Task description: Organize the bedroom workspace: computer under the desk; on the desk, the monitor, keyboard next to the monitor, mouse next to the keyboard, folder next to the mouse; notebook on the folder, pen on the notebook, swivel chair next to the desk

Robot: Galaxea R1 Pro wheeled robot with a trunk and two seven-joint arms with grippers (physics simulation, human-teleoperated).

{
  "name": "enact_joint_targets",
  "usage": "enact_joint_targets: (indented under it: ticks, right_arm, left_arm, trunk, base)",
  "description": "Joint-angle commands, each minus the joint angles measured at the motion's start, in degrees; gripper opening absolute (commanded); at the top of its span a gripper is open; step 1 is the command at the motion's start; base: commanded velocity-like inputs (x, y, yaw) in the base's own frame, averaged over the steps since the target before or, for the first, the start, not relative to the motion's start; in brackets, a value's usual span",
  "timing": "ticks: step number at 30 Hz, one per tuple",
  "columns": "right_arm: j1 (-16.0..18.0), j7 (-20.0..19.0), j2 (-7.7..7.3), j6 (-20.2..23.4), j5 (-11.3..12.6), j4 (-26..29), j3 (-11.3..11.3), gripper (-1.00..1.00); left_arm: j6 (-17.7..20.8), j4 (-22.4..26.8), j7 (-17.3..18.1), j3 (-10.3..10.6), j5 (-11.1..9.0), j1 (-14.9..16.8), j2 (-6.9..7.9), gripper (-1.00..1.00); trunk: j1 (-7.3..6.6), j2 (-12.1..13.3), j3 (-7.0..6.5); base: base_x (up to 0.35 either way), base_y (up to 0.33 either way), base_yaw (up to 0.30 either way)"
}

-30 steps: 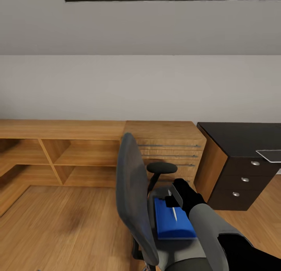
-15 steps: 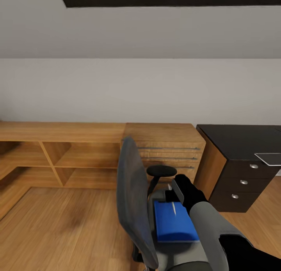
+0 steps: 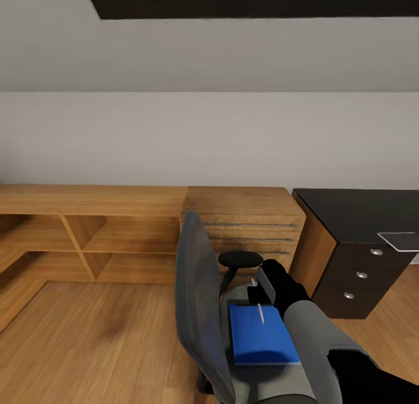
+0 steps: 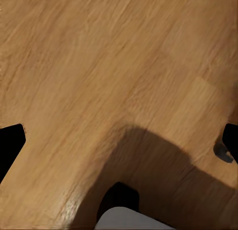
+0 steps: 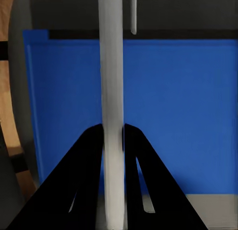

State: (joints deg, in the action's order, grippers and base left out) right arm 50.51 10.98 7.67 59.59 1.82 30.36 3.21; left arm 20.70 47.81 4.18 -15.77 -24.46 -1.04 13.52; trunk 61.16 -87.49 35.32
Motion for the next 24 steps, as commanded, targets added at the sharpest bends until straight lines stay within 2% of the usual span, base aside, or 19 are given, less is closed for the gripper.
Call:
enact_joint_targets:
  ticks: [1,8,14,17,24]
  right_arm:
    - [0.0,0.4,0.09,0.2,0.3,0.0,0.3,-1.0]
    - [-0.1,0.5,0.05,0.1,0.2,0.0,0.3,-1.0]
    - [-0.1,0.4,-0.05,-0.1,0.1,-0.2,0.3,-1.0]
    - [-0.1,0.3,0.1,-0.2,0.3,-0.3,0.2,-1.0]
    - [-0.1,0.3,0.06,-0.6,0.3,-0.4,0.2,-1.0]
  left_arm:
    - [0.4,-0.8,0.1,-0.1,-0.3,0.0,-0.03,1.0]
    - [0.3,-3.0,0.0,-0.2,-0.3,0.0,-0.04,1.0]
    - [0.2,-3.9,0.2,-0.3,-0.3,0.0,-0.07,1.0]
    - [0.2,-6.0,0.2,-0.2,-0.3,0.0,-0.07,1.0]
    - [0.2,-6.7,0.2,-0.3,-0.3,0.0,-0.14,1.0]
  trunk:
    - [-0.22,0.4,-0.14]
    - [-1.76,3.2,-1.4]
    - [-1.76,3.2,-1.4]
    - [-1.76,3.2,-1.4]
    - [-1.76,3.2,-1.4]
  base:
    - [0.0,0.0,0.0]
    - [0.0,0.0,0.0]
    - [0.0,0.0,0.0]
    - [0.0,0.0,0.0]
    - [0.0,0.0,-0.169]
